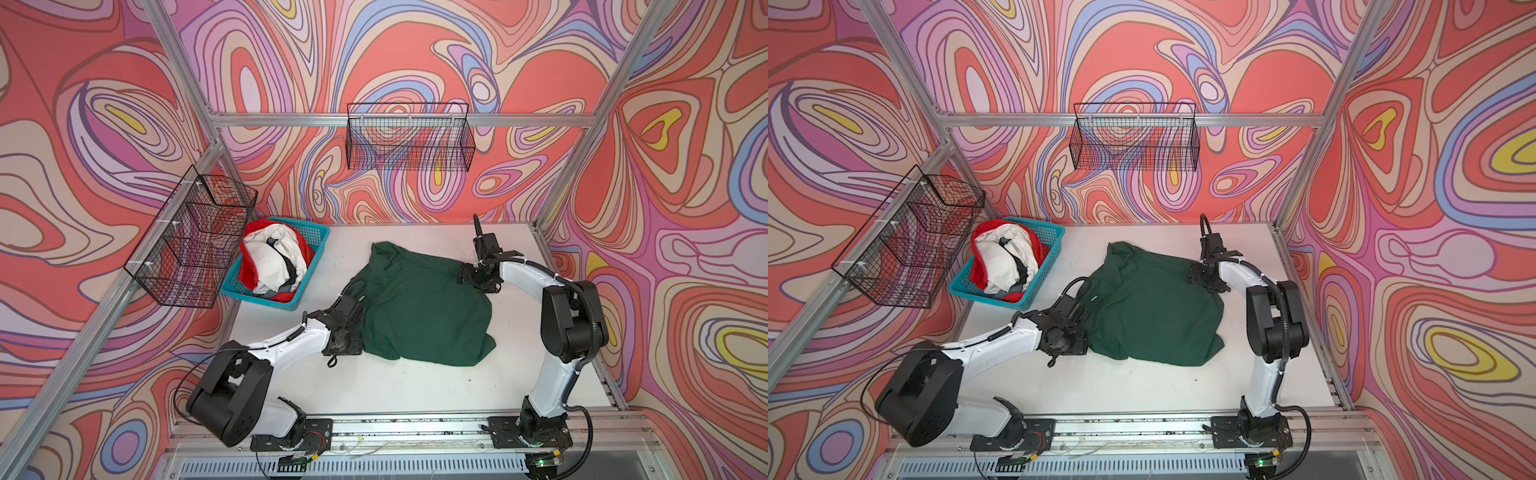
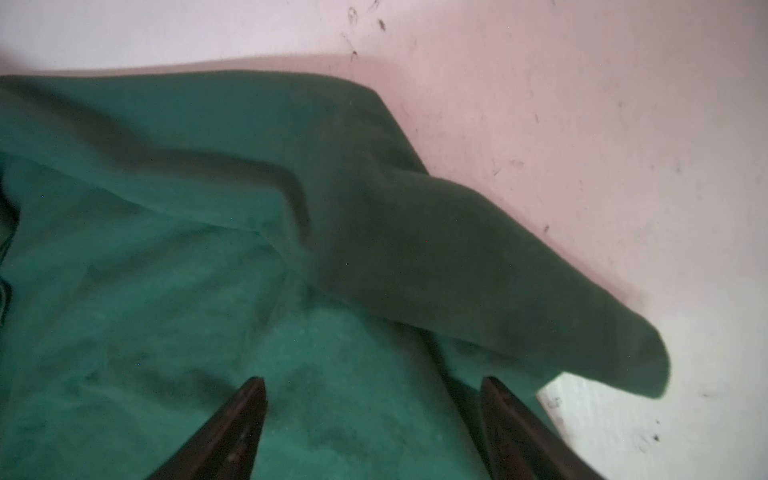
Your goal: Fold and stack the t-shirts
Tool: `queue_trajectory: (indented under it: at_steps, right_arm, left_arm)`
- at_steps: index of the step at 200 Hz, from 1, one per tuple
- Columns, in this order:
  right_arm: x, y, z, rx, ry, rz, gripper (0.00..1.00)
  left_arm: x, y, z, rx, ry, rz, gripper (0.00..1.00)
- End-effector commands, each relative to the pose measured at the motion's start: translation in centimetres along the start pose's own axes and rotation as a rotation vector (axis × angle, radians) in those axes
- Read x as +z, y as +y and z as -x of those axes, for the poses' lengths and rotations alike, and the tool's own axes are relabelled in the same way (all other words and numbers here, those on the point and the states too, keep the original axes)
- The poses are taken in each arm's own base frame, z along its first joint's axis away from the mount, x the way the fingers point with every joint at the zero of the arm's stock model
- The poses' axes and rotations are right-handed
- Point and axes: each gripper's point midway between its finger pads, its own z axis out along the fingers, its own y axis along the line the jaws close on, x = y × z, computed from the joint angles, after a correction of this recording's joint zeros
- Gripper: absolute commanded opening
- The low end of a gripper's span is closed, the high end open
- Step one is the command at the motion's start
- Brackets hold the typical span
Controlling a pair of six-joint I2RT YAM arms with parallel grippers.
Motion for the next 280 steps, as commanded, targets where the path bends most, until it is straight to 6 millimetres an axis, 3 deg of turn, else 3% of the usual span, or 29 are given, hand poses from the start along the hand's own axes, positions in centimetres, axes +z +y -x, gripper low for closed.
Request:
queue_trajectory:
  at_steps: [1, 15, 46, 58, 70, 112, 166, 222, 225, 234, 243, 260, 280]
  right_arm:
    - [0.7, 0.1, 1.1, 0.008, -0.029, -0.01, 0.84]
    - [1.6, -0.1, 1.1, 0.012, -0.021, -0.021, 0.84]
    - [4.2, -0.2, 1.4, 0.02, 0.017, -0.043, 0.85]
    - [4.9, -0.4, 1.7, 0.019, 0.022, -0.064, 0.85]
    - [5.5, -0.8, 2.1, 0.019, 0.021, -0.094, 0.85]
    - [7.1, -1.3, 3.1, 0.009, 0.031, -0.149, 0.85]
    - [7.5, -1.6, 3.9, -0.01, 0.038, -0.192, 0.86]
    - [7.5, -1.9, 4.7, -0.029, 0.04, -0.226, 0.87]
    - [7.6, -1.9, 4.7, -0.03, 0.04, -0.224, 0.87]
    - [7.5, -1.6, 5.0, -0.03, 0.039, -0.217, 0.87]
    - [7.6, -1.4, 5.1, -0.031, 0.044, -0.207, 0.87]
    - [7.2, -0.7, 5.2, -0.023, 0.04, -0.171, 0.88]
    - [6.2, 0.1, 5.6, -0.019, 0.027, -0.135, 0.88]
  left_arm:
    - [0.6, -0.7, 1.2, 0.003, -0.015, 0.003, 0.67]
    - [1.3, -0.9, 1.0, 0.011, 0.006, 0.002, 0.6]
    - [2.0, -1.1, 0.5, 0.019, 0.048, 0.004, 0.27]
    - [1.7, -0.9, 0.3, 0.021, 0.052, 0.008, 0.09]
    - [1.1, -0.8, 0.2, 0.025, 0.046, 0.006, 0.0]
    - [-2.0, 0.0, -1.0, 0.044, 0.032, -0.007, 0.0]
    - [-6.2, 0.5, -2.7, 0.056, 0.021, -0.057, 0.0]
    - [-10.2, 0.8, -4.6, 0.046, -0.009, 0.023, 0.0]
    - [-10.4, 0.8, -4.7, 0.041, -0.013, 0.024, 0.08]
    - [-10.8, 0.8, -4.9, 0.03, -0.026, 0.015, 0.49]
    - [-11.2, 0.9, -4.8, 0.026, -0.046, 0.006, 0.7]
    - [-12.2, 1.2, -3.2, 0.019, -0.135, 0.018, 0.86]
    - [-13.5, -0.6, -0.6, 0.045, -0.203, -0.013, 0.91]
